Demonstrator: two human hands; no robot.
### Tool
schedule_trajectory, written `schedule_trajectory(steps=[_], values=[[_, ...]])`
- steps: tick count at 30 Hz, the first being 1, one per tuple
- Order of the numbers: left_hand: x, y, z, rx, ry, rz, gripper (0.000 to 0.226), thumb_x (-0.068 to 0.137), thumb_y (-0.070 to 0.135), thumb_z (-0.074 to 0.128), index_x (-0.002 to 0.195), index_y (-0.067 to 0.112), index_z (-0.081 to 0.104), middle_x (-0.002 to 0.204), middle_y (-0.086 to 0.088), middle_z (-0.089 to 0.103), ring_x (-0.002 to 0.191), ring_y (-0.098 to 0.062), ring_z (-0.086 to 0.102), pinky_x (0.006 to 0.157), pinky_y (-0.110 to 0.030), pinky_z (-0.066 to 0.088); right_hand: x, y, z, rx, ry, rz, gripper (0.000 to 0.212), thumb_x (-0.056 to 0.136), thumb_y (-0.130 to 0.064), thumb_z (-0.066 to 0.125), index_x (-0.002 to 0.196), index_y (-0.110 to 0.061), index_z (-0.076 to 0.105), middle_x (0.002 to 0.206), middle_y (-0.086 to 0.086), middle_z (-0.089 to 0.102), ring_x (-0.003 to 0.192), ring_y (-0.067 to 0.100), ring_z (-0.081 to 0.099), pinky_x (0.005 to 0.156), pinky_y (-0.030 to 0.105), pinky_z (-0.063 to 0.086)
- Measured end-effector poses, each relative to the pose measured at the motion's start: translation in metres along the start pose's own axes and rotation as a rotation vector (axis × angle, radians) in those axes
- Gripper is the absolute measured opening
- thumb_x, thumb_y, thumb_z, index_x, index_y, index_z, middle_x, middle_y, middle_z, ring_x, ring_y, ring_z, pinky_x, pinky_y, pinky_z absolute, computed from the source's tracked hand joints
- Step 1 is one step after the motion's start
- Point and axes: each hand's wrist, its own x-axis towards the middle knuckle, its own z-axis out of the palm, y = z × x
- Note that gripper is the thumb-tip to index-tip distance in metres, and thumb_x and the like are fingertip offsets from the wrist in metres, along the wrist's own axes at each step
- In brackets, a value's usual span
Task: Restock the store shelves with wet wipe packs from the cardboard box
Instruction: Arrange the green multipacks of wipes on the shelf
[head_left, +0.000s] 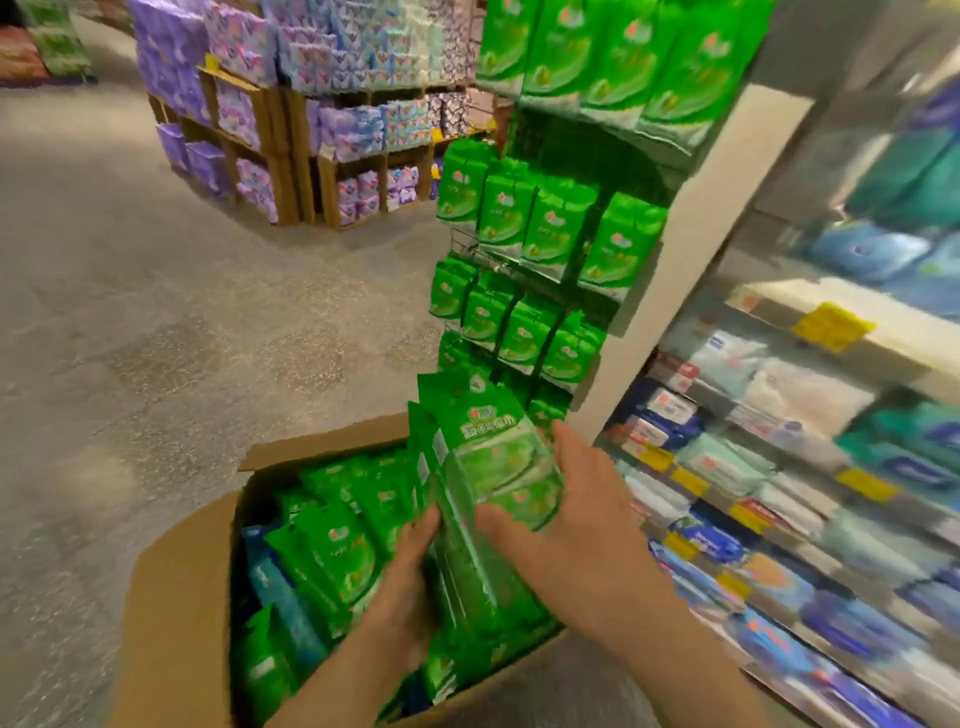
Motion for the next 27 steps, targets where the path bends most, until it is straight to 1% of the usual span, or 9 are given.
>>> schedule_trajectory(steps=[3,7,9,11,13,19,23,25,27], values=[[-0.011,-0.014,0.051,-0.008,-0.126,-0.094,0.061,0.083,0.055,0.054,0.119,0.009,0.07,0.111,-0.02,0.075,0.087,-0.032,0.077,0.057,-0.038,0.062,-0.008,0.037,-0.043,0.171,-0.026,0.121,0.076,0.087,-0.059,0.069,0.148,-0.048,0.025,0.137,-0.021,0.038,0.129,0.005,0.041,0.107,0.028,0.037],[-0.014,-0.048,0.109,0.004,-0.259,-0.223,0.071,0.082,0.061,0.05,0.118,0.004,0.075,0.121,-0.026,0.071,0.098,-0.042,0.074,0.073,-0.052,0.062,-0.025,0.1,-0.081,0.441,-0.085,0.307,0.076,0.066,-0.073,0.08,0.128,-0.033,0.062,0.115,-0.017,0.071,0.099,0.003,0.07,0.097,0.037,0.056],[-0.01,-0.072,0.134,0.04,-0.265,-0.253,0.067,0.085,0.06,0.052,0.109,0.004,0.079,0.121,-0.027,0.07,0.098,-0.043,0.073,0.074,-0.056,0.062,-0.038,0.13,-0.096,0.646,-0.099,0.358,0.069,0.064,-0.068,0.085,0.116,-0.026,0.071,0.107,-0.005,0.078,0.097,0.016,0.076,0.098,0.046,0.057],[-0.006,-0.097,0.16,0.087,-0.266,-0.273,0.067,0.087,0.062,0.061,0.126,0.009,0.072,0.136,-0.026,0.062,0.121,-0.045,0.063,0.103,-0.064,0.048,-0.052,0.155,-0.116,0.784,-0.091,0.38,0.056,0.072,-0.051,0.086,0.115,-0.019,0.072,0.105,0.004,0.079,0.098,0.024,0.076,0.094,0.043,0.058],[-0.004,-0.12,0.187,0.088,-0.316,-0.273,0.073,0.087,0.066,0.063,0.138,0.014,0.063,0.145,-0.024,0.055,0.134,-0.046,0.053,0.117,-0.064,0.032,-0.066,0.18,-0.139,0.825,-0.075,0.387,0.053,0.073,-0.041,0.082,0.118,-0.017,0.07,0.106,0.005,0.079,0.099,0.024,0.076,0.092,0.04,0.058],[-0.004,-0.178,0.275,0.218,-0.341,-0.216,0.075,0.084,0.063,0.051,0.136,0.011,0.063,0.132,-0.025,0.065,0.119,-0.046,0.064,0.11,-0.06,0.041,-0.096,0.248,-0.2,0.801,0.016,0.367,0.051,0.072,-0.049,0.085,0.116,-0.028,0.07,0.107,-0.004,0.079,0.099,0.018,0.076,0.098,0.048,0.057],[-0.003,-0.209,0.324,0.323,-0.322,-0.187,0.078,0.074,0.061,0.067,0.138,0.015,0.06,0.127,-0.021,0.069,0.11,-0.041,0.07,0.083,-0.053,0.06,-0.112,0.286,-0.236,0.831,0.09,0.363,0.047,0.078,-0.044,0.086,0.117,-0.024,0.069,0.106,-0.002,0.079,0.098,0.02,0.076,0.097,0.048,0.058],[0.0,-0.223,0.344,0.327,-0.313,-0.194,0.096,0.061,0.06,0.087,0.143,0.019,0.056,0.131,-0.021,0.067,0.115,-0.044,0.067,0.084,-0.056,0.059,-0.118,0.301,-0.252,0.83,0.126,0.348,0.057,0.069,-0.056,0.085,0.116,-0.028,0.07,0.108,-0.003,0.079,0.1,0.019,0.076,0.098,0.048,0.057],[-0.001,-0.235,0.364,0.324,-0.342,-0.239,0.085,0.067,0.055,0.082,0.14,0.018,0.059,0.129,-0.023,0.068,0.114,-0.045,0.067,0.093,-0.058,0.055,-0.123,0.315,-0.266,0.81,0.148,0.333,0.055,0.07,-0.061,0.082,0.115,-0.033,0.071,0.109,-0.007,0.078,0.101,0.016,0.075,0.099,0.047,0.056]])
